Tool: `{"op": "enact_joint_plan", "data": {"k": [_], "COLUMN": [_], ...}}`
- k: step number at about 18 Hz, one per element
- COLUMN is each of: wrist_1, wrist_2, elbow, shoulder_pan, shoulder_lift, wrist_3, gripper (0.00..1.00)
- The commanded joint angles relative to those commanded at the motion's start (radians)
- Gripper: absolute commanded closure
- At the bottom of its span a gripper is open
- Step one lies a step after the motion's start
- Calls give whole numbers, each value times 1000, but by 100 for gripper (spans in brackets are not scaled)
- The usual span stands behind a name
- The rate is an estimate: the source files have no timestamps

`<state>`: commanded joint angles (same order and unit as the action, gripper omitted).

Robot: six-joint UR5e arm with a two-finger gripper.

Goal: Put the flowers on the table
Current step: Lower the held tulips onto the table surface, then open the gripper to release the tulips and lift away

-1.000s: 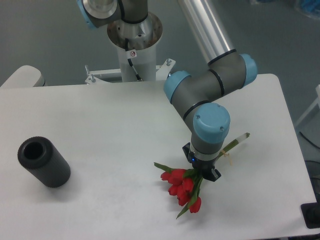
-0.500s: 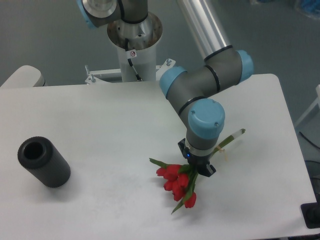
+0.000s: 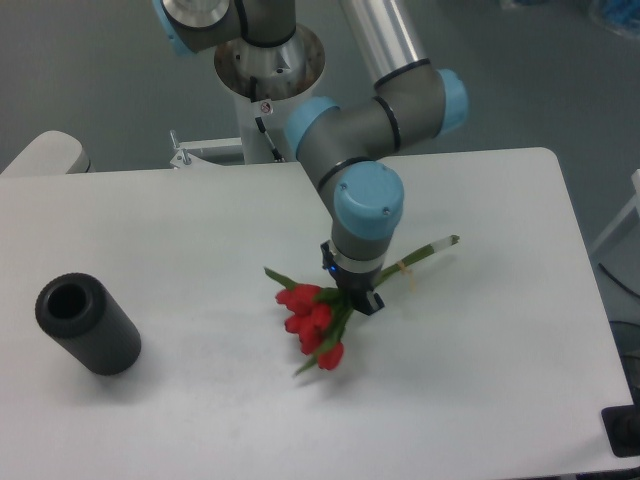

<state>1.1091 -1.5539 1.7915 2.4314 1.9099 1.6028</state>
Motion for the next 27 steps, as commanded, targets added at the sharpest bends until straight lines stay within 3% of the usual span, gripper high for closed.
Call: {"op": "enact_joint_plan", "data": {"k": [7, 11, 13, 14, 15, 22, 27], "wrist_1": [0, 2, 0, 2, 0, -2, -3], "wrist_2": [6, 55, 61, 67, 75, 81, 78], "elbow": [88, 115, 124, 126, 131, 115, 53], "shoulder_pan": [-40, -69, -68, -66, -66, -55, -35], "shoulder_lift": [-46, -75, -78, -78, -80, -92, -77], "wrist_3": [48, 46, 48, 46, 42, 48, 48], "gripper": [83, 68, 47, 9, 0, 0, 0]}}
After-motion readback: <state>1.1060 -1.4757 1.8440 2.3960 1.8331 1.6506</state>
